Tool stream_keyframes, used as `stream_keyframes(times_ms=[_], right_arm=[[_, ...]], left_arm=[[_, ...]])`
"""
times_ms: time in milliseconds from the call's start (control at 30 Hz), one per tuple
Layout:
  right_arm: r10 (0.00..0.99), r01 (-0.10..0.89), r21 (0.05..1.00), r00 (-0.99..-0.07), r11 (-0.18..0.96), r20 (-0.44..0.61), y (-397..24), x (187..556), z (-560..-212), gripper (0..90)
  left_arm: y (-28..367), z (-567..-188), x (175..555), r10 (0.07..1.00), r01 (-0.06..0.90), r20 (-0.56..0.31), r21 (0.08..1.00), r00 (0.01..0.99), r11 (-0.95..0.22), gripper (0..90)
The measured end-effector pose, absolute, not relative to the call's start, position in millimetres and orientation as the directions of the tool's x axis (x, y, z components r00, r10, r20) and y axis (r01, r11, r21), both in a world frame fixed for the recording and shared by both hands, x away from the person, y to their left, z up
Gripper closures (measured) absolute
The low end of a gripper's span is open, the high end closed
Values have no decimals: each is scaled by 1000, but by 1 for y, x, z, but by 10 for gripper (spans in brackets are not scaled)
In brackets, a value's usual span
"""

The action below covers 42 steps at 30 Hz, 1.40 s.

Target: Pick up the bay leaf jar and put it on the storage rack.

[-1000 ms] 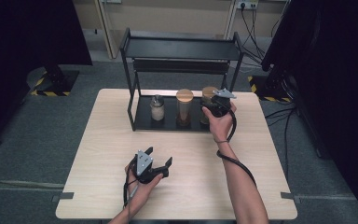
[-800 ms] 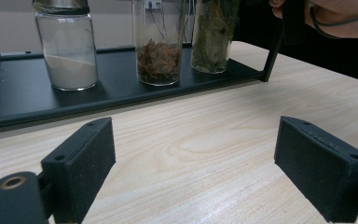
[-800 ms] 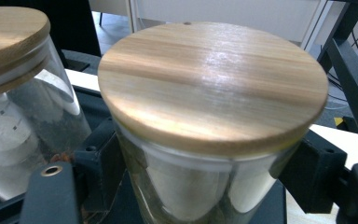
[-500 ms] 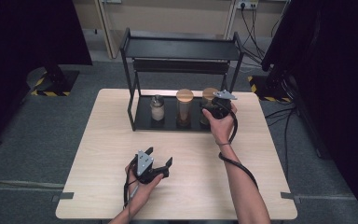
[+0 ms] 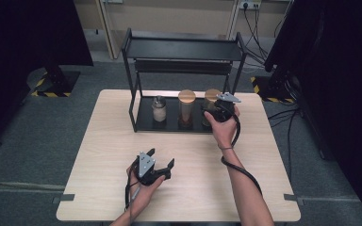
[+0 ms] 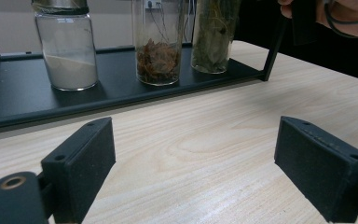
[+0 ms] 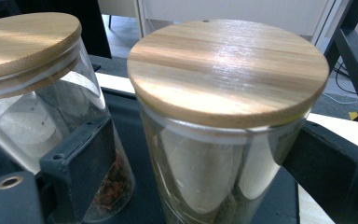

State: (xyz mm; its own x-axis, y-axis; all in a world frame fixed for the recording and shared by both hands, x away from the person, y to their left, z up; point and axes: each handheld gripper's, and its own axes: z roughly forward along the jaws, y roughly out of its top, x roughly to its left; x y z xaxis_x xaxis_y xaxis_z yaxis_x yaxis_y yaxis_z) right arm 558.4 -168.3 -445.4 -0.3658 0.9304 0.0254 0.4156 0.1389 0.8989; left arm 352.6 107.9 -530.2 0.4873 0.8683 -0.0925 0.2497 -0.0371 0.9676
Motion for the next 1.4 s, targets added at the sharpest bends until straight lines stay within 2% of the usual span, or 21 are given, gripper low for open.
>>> stream_keyframes(times_ms=[1400], right_arm=[[903,397,910,-424,122,64,-178,516,-433,73]], left_arm=[[108,-530,352,870,247,-84,968,486,-45,118]])
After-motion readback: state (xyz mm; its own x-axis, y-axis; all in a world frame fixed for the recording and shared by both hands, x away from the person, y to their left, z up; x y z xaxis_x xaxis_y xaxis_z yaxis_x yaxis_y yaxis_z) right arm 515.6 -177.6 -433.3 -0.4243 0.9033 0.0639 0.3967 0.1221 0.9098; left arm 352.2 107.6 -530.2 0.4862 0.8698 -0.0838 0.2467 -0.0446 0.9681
